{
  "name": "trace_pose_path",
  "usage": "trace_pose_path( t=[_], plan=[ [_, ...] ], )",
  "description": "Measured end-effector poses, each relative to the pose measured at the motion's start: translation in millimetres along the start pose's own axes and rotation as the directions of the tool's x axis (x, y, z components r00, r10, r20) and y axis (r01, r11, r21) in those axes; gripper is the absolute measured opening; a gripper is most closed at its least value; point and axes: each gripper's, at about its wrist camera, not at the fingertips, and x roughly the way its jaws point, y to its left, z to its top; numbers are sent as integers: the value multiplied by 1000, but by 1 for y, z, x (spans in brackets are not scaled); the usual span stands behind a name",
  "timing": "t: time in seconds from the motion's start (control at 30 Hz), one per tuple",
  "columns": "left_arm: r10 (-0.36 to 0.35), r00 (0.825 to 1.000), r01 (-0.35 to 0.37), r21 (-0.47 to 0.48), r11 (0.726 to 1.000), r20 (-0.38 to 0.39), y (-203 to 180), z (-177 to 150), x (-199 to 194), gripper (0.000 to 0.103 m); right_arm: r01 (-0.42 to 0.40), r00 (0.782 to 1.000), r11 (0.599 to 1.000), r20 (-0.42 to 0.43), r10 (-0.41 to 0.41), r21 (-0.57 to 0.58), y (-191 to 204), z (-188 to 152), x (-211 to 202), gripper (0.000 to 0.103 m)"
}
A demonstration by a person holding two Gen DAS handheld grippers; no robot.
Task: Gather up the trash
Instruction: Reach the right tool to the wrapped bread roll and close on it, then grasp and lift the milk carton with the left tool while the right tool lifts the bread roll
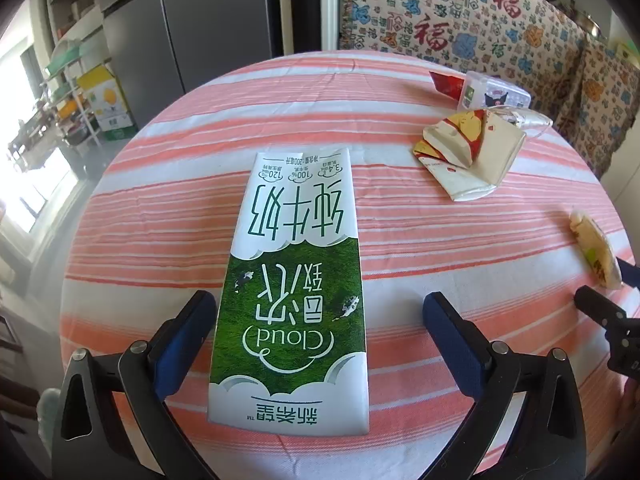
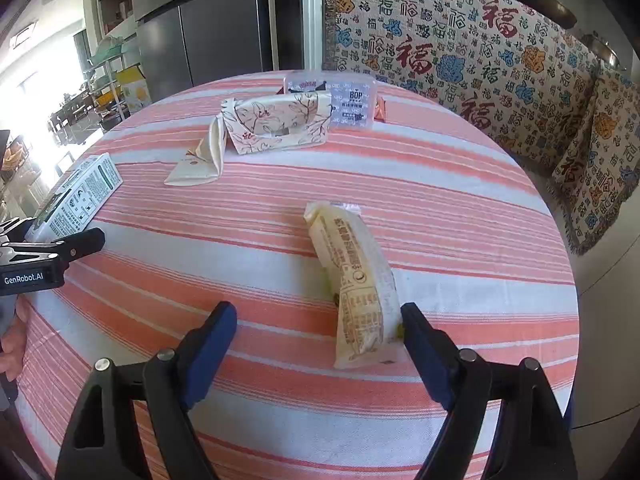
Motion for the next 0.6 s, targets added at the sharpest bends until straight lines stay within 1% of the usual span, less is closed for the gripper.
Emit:
trace_pose_path(
  t=[0.07,0.6],
  plan=[
    [0,1000,0,0,1000,0,0,0,0,103,0,1000,1000,-5,0,6,-3,1,2,89],
    [3,1000,-3,-1,1000,1,-1,-1,-1,103,2,1000,1000,-4,-2,6,-4,-1,2,89]
  ],
)
